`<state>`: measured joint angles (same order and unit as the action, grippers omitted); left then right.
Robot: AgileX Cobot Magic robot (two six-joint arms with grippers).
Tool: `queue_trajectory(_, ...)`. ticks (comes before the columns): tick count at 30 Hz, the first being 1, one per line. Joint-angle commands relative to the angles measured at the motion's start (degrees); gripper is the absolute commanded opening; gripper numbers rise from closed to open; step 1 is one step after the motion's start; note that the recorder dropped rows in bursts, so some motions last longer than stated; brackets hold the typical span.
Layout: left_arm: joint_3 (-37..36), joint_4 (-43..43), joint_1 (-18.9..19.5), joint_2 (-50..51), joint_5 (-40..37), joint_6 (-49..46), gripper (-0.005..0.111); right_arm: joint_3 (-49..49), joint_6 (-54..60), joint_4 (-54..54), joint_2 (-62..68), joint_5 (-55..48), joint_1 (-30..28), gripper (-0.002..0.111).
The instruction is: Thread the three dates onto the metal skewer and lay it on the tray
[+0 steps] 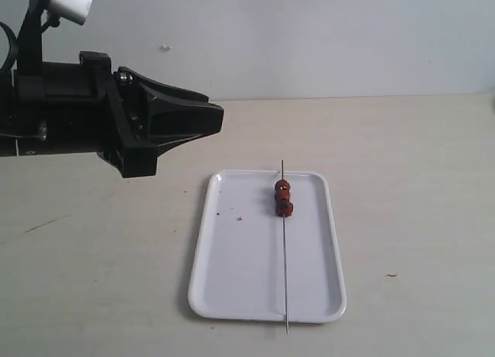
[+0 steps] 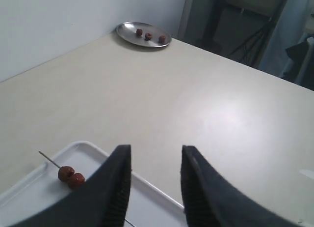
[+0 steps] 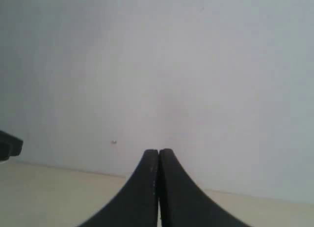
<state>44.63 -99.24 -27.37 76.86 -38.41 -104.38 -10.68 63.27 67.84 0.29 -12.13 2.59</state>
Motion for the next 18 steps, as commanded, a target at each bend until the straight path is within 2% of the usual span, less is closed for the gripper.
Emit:
queue_trajectory(1,-0.15,-0.71,-0.01,-0.42,1.94,0.46,0.035,3.52,-0.38,2.47,-0.29,-0.66,0.05,0.0)
queue_trajectory(9,-0.15,-0.71,-0.01,-0.42,2.13,0.18,0.035,8.7,-2.54,12.38,-0.29,0.23,0.05,0.0)
queue_trajectory(18,-0.15,-0.71,-0.01,-0.42,2.12,-0.17,0.035,8.82,-2.54,12.64,-0.29,0.1,0.05,0.0)
